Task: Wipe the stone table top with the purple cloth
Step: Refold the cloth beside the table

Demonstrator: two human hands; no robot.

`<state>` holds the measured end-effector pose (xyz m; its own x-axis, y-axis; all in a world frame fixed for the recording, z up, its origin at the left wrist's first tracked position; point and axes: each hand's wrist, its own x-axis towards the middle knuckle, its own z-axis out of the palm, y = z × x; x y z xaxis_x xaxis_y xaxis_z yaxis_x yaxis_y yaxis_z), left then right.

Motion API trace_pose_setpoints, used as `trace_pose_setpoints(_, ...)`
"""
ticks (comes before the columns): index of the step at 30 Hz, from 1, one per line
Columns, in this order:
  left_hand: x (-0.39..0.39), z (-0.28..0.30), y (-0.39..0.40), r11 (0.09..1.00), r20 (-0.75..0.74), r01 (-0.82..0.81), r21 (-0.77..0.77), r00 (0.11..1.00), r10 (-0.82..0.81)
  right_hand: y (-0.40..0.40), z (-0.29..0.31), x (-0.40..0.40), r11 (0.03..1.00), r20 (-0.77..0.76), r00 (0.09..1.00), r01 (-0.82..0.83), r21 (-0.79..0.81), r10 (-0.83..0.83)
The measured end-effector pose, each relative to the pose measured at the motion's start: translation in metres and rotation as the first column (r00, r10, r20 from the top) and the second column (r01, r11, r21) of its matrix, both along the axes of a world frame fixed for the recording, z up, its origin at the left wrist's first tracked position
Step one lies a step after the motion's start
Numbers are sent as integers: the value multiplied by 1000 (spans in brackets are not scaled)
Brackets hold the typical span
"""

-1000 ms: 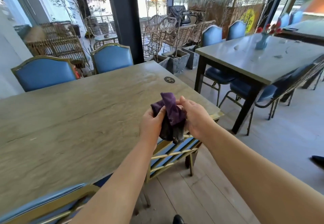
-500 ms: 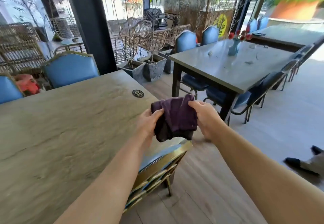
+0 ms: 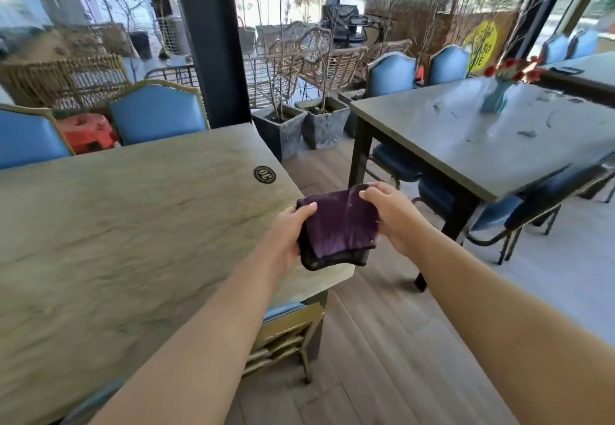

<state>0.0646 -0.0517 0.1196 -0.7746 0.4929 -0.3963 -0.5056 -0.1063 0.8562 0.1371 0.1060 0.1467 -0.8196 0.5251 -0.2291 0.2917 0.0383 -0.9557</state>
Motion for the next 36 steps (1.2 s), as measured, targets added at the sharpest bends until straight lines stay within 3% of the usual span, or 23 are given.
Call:
trace_pose_setpoints(4, 9, -9, 10, 991, -37, -110, -70, 994, 107, 27, -8, -10, 977, 45, 978, -204, 55, 202)
trace_pose_setpoints(8, 20, -20, 6, 952, -191, -247, -182, 958, 212, 38, -16, -17, 949, 76, 953, -300, 98, 294)
trace_pose_setpoints(15, 22, -29, -4, 960, -311, -74, -271, 950, -15, 41, -36, -36, 883, 58, 911, -409, 228, 407)
trace_pose_setpoints(22, -5, -61, -14, 952, -157, -74, -297, 987, 28, 58, -76, -69, 838, 143, 905, -425, 343, 401)
trace_pose_setpoints(29, -46, -97, -14, 875, 112, 165, -454, 985, -128, 57, -139, -100, 747, 261, 887, -461, 479, 380)
trace_pose_setpoints(33, -75, -117, -3, 743, 128, 211, -635, 977, -168, 56, -177, -119, 781, 303, 878, -471, 410, 370)
trace_pose_setpoints(36, -90, -125, 6, 706, 51, 146, -693, 987, -154, 55, -192, -132, 807, 289, 882, -461, 368, 372)
